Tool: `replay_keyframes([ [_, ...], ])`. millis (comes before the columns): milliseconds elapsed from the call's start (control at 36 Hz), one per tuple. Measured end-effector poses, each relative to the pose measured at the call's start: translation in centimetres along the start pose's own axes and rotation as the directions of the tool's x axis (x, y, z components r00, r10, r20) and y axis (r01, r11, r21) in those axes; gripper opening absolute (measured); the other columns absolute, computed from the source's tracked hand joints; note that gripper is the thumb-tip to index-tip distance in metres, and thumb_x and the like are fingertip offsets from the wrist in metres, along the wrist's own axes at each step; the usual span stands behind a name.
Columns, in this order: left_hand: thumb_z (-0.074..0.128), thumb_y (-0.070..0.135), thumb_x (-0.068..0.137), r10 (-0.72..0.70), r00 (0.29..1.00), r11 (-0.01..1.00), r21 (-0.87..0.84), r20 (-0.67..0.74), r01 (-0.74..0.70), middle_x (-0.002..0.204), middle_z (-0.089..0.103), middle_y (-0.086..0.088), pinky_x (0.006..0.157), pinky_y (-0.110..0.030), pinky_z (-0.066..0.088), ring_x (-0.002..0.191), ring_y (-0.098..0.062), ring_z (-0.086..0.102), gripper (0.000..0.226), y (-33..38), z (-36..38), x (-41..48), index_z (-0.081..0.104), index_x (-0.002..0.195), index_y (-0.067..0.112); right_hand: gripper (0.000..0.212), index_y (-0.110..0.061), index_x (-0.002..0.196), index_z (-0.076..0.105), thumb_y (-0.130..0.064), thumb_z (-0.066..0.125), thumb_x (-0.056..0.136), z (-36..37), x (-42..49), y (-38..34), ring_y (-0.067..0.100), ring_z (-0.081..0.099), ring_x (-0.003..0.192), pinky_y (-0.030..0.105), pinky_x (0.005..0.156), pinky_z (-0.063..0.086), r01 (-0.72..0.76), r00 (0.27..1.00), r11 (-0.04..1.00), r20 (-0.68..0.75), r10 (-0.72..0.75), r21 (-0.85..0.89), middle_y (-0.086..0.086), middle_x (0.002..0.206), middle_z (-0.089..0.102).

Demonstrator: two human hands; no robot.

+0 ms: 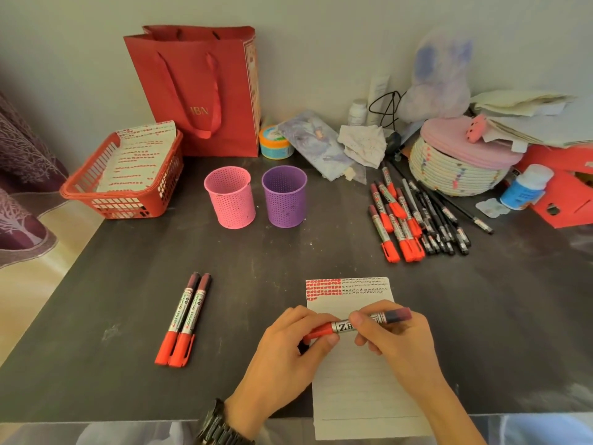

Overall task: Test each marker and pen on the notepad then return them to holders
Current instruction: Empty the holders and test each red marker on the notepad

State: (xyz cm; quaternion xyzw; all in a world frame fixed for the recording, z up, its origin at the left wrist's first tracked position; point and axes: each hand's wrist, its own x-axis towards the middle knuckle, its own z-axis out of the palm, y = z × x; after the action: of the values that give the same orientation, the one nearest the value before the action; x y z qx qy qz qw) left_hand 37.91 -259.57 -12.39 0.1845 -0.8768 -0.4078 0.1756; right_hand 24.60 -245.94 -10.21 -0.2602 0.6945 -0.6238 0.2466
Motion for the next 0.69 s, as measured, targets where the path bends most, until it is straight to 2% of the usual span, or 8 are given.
replay_keyframes([
  [83, 0.044, 0.066, 0.09, 0.017, 1.0, 0.999, 0.041, 0.016, -0.017, 0.107, 0.055, 0.031, 0.079, -0.008, 0.039, 0.102, -0.004, 0.054, 0.043, 0.4, -0.6, 0.3, 0.066, 0.117, 0.041, 0.022, -0.019, 0.079, 0.078, -0.04, 0.077, 0.07, -0.2, 0.0, -0.4, 0.009, 0.06, 0.051, 0.017, 0.05, 0.047, -0.016, 1.0, 0.999, 0.015, 0.015, 0.031, 0.01, 0.065, 0.072],
  [194, 0.041, 0.064, 0.091, 0.044, 0.998, 0.99, 0.132, 0.037, -0.049, 0.113, 0.047, 0.045, 0.084, -0.004, 0.039, 0.11, 0.005, 0.049, 0.043, 0.9, -2.0, 0.9, 0.062, 0.122, 0.043, 0.026, -0.021, 0.087, 0.079, -0.046, 0.081, 0.08, -0.3, 0.2, -0.7, 0.015, 0.057, 0.053, 0.024, 0.049, 0.046, -0.009, 0.999, 0.996, 0.049, 0.004, 0.086, 0.011, 0.075, 0.073],
  [278, 0.035, 0.069, 0.089, 0.055, 0.997, 0.978, 0.2, 0.047, -0.063, 0.109, 0.047, 0.042, 0.08, -0.004, 0.04, 0.106, 0.005, 0.05, 0.05, 1.3, -3.7, 1.3, 0.061, 0.124, 0.043, 0.024, -0.022, 0.096, 0.078, -0.039, 0.073, 0.08, -0.6, 0.3, -0.9, 0.021, 0.056, 0.054, 0.027, 0.048, 0.047, 0.007, 1.0, 0.989, 0.025, -0.011, 0.151, 0.01, 0.086, 0.073],
  [389, 0.034, 0.07, 0.085, 0.057, 0.995, 0.966, 0.247, 0.081, -0.076, 0.105, 0.05, 0.035, 0.077, -0.006, 0.04, 0.102, 0.003, 0.049, 0.054, 2.1, -5.8, 1.7, 0.062, 0.122, 0.043, 0.046, -0.026, 0.106, 0.074, -0.06, 0.076, 0.074, -1.1, 0.4, -1.3, 0.023, 0.061, 0.061, 0.031, 0.053, 0.051, 0.018, 0.999, 0.976, 0.026, -0.024, 0.218, 0.007, 0.099, 0.071],
  [500, 0.045, 0.06, 0.091, 0.067, 0.985, 0.946, 0.305, 0.156, -0.112, 0.104, 0.049, 0.034, 0.076, -0.006, 0.038, 0.098, 0.003, 0.048, 0.041, 3.1, -6.6, 1.9, 0.061, 0.124, 0.043, 0.028, -0.039, 0.11, 0.07, -0.055, 0.065, 0.087, -0.6, -0.1, -2.0, 0.016, 0.064, 0.063, 0.03, 0.056, 0.055, 0.079, 0.992, 0.997, 0.101, -0.081, 0.024, -0.004, 0.105, 0.072],
  [583, 0.056, 0.047, 0.095, 0.061, 0.981, 0.946, 0.304, 0.184, -0.116, 0.104, 0.05, 0.031, 0.073, -0.009, 0.04, 0.093, 0.0, 0.051, 0.029, 3.8, -7.0, 2.0, 0.059, 0.124, 0.044, 0.027, -0.048, 0.104, 0.072, -0.055, 0.062, 0.08, 0.1, -0.4, -2.7, 0.004, 0.067, 0.073, 0.012, 0.064, 0.05, 0.136, 0.984, 0.973, 0.142, -0.11, -0.188, -0.018, 0.098, 0.074],
  [639, 0.062, 0.043, 0.094, 0.051, 0.987, 0.965, 0.246, 0.154, -0.089, 0.104, 0.054, 0.029, 0.071, -0.01, 0.042, 0.088, -0.003, 0.054, 0.034, 4.2, -7.4, 2.2, 0.055, 0.127, 0.048, 0.02, -0.05, 0.096, 0.074, -0.051, 0.06, 0.083, 0.3, -0.7, -3.3, -0.004, 0.067, 0.084, 0.006, 0.069, 0.045, 0.155, 0.982, 0.957, 0.142, -0.123, -0.243, -0.025, 0.095, 0.073],
  [694, 0.067, 0.042, 0.091, 0.026, 0.992, 0.992, 0.121, 0.127, -0.042, 0.101, 0.061, 0.025, 0.069, -0.009, 0.04, 0.081, -0.005, 0.056, 0.046, 4.5, -7.9, 2.3, 0.048, 0.131, 0.053, 0.02, -0.053, 0.095, 0.073, -0.053, 0.058, 0.082, 0.5, -1.0, -3.6, -0.005, 0.065, 0.079, 0.006, 0.066, 0.043, 0.115, 0.988, 0.974, 0.121, -0.092, -0.197, -0.025, 0.086, 0.073],
])
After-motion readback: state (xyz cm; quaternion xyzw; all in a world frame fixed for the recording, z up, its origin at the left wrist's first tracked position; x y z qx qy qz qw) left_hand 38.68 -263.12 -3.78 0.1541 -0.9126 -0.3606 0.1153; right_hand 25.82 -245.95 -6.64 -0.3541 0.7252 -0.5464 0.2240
